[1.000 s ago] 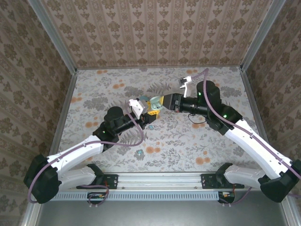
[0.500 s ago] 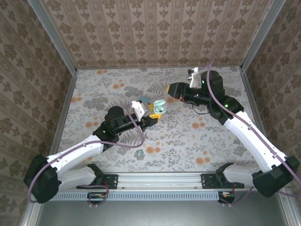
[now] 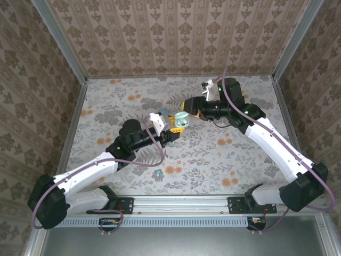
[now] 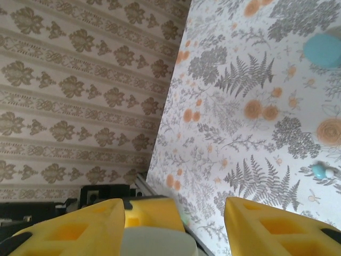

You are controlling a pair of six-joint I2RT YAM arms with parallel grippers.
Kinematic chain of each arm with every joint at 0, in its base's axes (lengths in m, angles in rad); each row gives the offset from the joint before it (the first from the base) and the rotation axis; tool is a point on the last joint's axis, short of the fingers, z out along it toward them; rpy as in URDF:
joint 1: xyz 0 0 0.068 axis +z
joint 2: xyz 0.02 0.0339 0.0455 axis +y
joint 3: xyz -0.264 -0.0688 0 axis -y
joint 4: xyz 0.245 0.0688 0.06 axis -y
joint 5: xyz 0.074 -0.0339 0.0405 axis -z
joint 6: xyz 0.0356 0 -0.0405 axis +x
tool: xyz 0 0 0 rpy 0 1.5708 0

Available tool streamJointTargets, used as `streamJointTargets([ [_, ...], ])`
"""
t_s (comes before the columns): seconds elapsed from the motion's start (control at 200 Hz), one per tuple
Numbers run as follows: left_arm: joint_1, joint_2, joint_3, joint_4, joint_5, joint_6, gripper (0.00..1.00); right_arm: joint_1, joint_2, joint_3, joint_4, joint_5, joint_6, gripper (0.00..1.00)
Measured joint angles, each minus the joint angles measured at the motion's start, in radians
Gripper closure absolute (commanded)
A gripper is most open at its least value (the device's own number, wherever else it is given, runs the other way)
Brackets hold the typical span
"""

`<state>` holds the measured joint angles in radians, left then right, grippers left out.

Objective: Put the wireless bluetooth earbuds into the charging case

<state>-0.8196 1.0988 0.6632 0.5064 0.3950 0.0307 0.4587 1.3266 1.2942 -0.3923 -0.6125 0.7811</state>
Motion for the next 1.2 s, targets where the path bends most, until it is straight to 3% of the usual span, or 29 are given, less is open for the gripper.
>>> streamJointTargets([
  [0.35,0.000,0.000,0.000,0.024,-0.029,-0.008,0.81,-0.003,-0.084,-0.151,0.085,-0.100,0.049,0.41],
  [0.705,0.002,0.000,0.000,0.088,-0.020,-0.064,0.80,-0.018,-0.087,-0.285,0.435,-0.264,0.285,0.43],
  [0.905,0.003,0.000,0.000,0.116,-0.013,-0.083,0.80,-0.018,-0.059,-0.326,0.631,-0.338,0.441,0.50],
  [1.2,0.003,0.000,0.000,0.138,-0.014,-0.087,0.76,-0.023,-0.056,-0.336,0.702,-0.360,0.513,0.72],
])
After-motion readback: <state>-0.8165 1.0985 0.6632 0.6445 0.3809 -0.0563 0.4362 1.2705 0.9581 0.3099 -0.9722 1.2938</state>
